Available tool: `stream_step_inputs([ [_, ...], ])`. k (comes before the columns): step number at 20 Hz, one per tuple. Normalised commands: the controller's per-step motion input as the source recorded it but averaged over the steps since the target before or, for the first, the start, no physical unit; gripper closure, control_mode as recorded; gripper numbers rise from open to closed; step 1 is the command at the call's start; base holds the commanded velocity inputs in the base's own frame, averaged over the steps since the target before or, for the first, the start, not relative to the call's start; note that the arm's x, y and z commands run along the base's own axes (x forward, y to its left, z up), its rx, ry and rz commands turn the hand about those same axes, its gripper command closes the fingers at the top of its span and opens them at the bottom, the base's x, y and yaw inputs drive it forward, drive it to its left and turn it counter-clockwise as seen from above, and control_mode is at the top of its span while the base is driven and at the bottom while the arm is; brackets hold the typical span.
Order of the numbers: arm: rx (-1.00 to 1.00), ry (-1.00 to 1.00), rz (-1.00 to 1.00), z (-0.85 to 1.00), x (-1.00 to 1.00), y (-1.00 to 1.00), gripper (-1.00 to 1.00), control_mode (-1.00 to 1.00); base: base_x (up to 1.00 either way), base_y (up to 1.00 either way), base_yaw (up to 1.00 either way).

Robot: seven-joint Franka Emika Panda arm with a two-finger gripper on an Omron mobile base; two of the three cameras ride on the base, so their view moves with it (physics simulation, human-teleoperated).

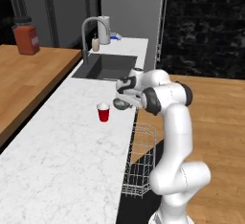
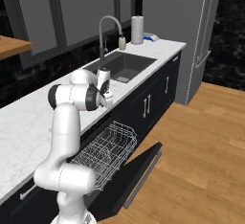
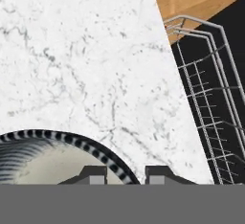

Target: Pick up the cup and bowl from the counter, place them in the dishwasher, and close the dishwasher door.

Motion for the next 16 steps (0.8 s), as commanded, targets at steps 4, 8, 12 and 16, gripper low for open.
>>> stream_step_inputs([
  [4, 0.06, -0.14, 0.00, 0.15, -1.00, -0.57, 1.00, -1.00, 0.00, 0.00, 0.00],
  [8, 0.07, -0.14, 0.00, 0.09, -1.00, -0.65, 1.00, -1.00, 0.00, 0.00, 0.00],
  [12, 0.04, -0.16, 0.00, 0.05, -1.00, -0.53, 1.00, -1.00, 0.00, 0.00, 0.00],
  [16, 0.02, -0.10, 0.01, 0.10, -1.00, -0.33, 1.00, -1.00, 0.00, 0.00, 0.00],
])
